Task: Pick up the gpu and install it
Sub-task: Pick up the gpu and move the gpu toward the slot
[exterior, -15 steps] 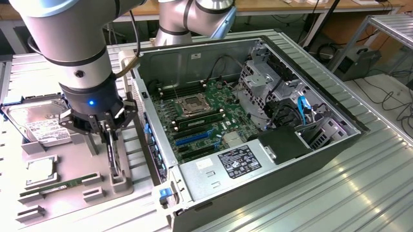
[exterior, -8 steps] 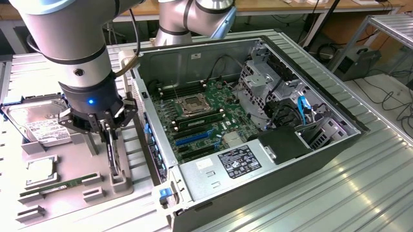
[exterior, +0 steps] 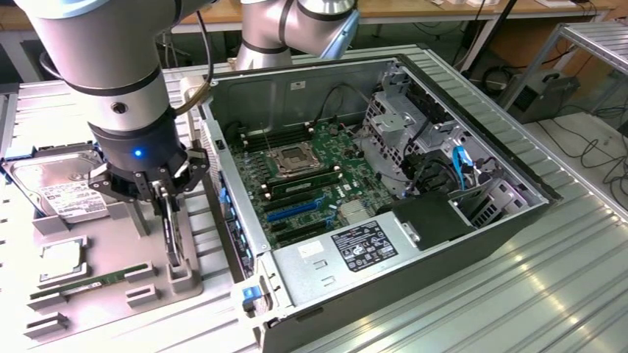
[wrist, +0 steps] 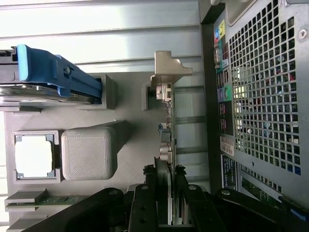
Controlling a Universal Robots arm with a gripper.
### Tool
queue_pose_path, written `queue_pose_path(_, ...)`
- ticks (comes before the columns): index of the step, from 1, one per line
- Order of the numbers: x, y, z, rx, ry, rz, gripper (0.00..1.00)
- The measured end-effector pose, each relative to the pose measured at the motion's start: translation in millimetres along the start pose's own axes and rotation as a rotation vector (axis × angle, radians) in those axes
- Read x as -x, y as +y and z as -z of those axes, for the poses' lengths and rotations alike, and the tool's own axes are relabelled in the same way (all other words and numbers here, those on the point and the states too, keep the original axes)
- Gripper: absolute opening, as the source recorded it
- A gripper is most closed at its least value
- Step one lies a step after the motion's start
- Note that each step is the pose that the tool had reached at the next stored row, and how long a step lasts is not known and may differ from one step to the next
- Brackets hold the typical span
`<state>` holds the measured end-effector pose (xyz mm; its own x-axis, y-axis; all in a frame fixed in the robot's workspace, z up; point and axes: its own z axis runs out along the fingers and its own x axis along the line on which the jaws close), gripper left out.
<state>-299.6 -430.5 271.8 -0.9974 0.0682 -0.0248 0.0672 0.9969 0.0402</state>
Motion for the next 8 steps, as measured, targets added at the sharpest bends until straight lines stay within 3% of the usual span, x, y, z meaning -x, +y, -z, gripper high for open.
queue_pose_path(8,0.1,0.1,2.9,0.0001,-0.0001,0.000,0.26)
